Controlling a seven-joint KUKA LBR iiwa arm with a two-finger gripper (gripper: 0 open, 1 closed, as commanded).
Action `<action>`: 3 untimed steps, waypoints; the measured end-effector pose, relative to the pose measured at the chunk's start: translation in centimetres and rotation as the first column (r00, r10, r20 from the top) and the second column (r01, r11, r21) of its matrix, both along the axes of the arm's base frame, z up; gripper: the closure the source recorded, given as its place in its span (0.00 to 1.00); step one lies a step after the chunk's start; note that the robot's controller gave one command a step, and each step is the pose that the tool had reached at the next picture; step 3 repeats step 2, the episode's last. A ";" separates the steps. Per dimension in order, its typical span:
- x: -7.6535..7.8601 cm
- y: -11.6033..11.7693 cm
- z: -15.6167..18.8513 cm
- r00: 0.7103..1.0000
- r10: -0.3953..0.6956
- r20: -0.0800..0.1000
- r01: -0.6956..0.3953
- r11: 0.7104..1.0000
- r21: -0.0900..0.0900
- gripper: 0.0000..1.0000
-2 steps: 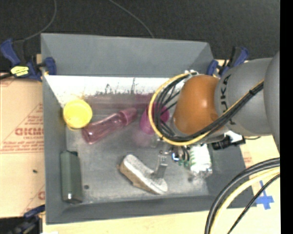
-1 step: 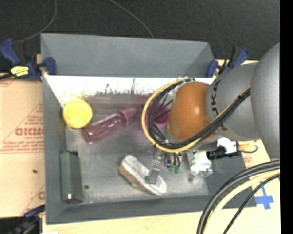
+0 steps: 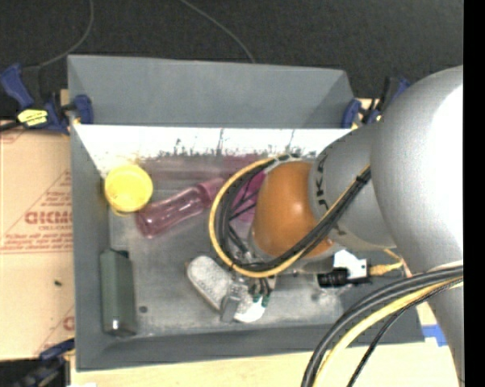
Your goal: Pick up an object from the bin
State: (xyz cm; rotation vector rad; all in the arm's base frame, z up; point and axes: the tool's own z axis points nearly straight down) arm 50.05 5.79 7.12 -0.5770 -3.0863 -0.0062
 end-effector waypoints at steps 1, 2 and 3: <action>0.3 1.1 0.2 0.999 -0.034 -0.001 0.034 0.999 -0.002 1.00; 0.3 1.1 0.2 0.999 -0.034 0.000 0.034 0.999 -0.002 1.00; 0.3 1.1 0.2 0.999 -0.034 0.000 0.034 0.999 -0.002 1.00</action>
Offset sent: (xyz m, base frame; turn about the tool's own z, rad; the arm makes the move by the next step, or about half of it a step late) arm 0.0000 0.0000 0.0000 0.0000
